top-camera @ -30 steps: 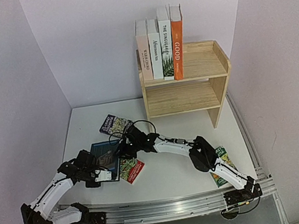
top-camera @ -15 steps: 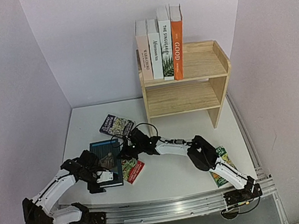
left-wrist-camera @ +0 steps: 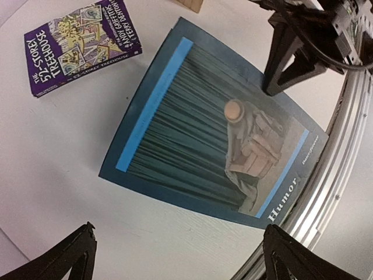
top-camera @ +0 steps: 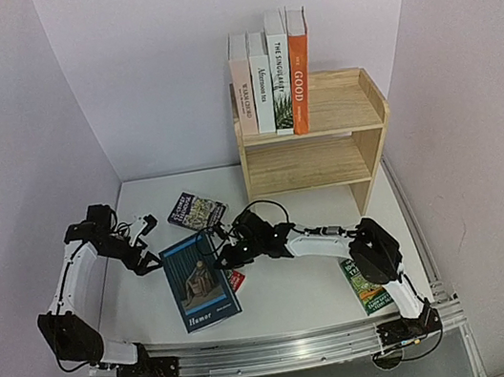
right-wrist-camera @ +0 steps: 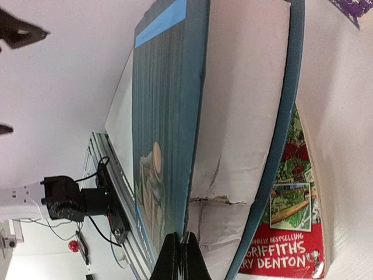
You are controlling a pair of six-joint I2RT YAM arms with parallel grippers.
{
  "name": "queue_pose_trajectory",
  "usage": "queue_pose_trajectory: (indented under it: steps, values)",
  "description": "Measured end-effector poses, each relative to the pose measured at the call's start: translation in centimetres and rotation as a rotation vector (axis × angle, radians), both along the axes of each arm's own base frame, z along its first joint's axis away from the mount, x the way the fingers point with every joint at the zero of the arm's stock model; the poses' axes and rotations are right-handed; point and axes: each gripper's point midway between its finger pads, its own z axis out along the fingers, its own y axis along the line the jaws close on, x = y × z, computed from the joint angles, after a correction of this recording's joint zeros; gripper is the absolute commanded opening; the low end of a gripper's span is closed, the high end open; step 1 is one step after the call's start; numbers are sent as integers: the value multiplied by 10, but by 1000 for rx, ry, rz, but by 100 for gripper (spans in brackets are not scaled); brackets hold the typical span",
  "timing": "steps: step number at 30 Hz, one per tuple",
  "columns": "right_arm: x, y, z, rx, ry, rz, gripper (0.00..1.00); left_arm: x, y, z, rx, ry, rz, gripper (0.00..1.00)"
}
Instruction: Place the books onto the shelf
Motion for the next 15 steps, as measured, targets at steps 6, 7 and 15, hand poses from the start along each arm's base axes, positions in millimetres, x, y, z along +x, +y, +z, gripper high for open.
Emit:
queue_pose_trajectory:
  steps: [6,7,15]
  values:
    - [-36,-20,21,2,-176,151,0,-7,-24,5,-125,123,-76,100]
    - [-42,-22,25,5,-212,180,0,-3,-28,3,-135,132,-97,100]
    - [-66,-28,43,32,-448,346,0,-22,-55,-27,-140,194,-288,100]
